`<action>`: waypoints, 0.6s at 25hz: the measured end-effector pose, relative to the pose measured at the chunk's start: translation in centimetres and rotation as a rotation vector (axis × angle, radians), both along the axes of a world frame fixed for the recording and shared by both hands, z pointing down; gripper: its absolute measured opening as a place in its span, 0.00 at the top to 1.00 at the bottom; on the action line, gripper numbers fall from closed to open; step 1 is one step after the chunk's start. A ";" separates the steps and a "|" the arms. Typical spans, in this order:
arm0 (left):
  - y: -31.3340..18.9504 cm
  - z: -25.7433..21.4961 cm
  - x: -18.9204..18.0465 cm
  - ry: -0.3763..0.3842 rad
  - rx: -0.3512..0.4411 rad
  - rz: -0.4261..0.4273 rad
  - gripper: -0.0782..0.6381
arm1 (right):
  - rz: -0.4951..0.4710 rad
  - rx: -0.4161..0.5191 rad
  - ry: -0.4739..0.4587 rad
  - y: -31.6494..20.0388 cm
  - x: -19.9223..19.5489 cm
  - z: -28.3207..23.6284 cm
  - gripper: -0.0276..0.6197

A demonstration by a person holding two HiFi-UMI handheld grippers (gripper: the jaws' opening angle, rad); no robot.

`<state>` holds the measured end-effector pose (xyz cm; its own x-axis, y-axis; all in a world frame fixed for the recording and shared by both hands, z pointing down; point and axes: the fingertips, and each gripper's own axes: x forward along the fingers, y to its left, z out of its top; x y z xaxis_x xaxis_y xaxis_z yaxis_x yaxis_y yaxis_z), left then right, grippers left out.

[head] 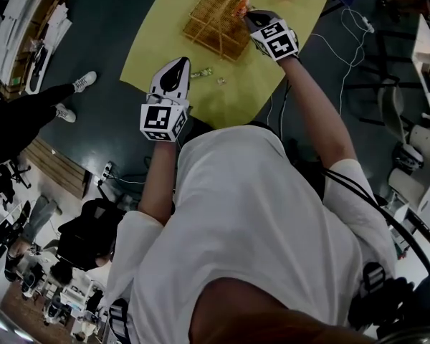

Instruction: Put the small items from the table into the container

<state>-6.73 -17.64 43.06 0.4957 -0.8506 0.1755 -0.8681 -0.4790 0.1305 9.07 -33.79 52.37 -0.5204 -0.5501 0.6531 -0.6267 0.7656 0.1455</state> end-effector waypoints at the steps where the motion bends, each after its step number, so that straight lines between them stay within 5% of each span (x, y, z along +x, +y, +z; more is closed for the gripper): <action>1: -0.3 0.1 -0.1 0.000 -0.002 -0.004 0.88 | -0.011 -0.011 0.005 -0.4 -0.3 0.3 0.93; 15: 0.6 0.2 -3.1 -0.008 -0.025 -0.047 0.88 | 0.019 -0.054 -0.037 -0.5 -2.3 1.1 0.91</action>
